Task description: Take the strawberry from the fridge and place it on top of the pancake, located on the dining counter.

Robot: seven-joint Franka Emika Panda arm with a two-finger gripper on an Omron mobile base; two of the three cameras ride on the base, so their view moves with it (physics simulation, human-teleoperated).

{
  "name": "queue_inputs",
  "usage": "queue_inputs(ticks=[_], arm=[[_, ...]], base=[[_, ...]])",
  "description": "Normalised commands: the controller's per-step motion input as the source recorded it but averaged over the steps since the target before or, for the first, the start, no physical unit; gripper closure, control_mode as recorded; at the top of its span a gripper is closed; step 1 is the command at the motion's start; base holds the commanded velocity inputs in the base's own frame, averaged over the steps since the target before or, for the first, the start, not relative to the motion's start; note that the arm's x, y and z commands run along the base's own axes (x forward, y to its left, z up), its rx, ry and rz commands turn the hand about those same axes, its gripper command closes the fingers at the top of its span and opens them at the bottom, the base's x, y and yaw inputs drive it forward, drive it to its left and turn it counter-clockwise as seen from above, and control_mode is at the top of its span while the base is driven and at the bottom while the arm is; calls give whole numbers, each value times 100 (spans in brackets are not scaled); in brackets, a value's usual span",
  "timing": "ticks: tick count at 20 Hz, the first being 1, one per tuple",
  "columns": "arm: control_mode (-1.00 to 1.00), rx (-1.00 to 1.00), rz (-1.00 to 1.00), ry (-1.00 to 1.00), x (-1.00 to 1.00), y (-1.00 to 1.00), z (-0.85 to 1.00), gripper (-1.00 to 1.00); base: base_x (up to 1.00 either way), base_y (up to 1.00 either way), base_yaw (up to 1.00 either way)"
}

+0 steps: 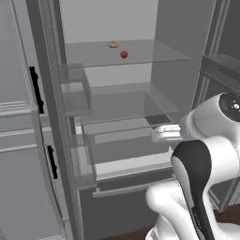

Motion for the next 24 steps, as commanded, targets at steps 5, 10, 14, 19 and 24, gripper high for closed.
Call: queue_inputs(ticks=[5, 10, 14, 19, 24], arm=[[100, 0, 0, 0, 0, 0, 0, -100], [100, 0, 0, 0, 0, 0, 0, -100], [100, 0, 0, 0, 0, 0, 0, -100], [100, 0, 0, 0, 0, 0, 0, -100], [100, 0, 0, 0, 0, 0, 0, -100]], base=[[65, 9, -9], [54, 2, 18], [50, 0, 21], [52, 0, 17], [17, 0, 5]])
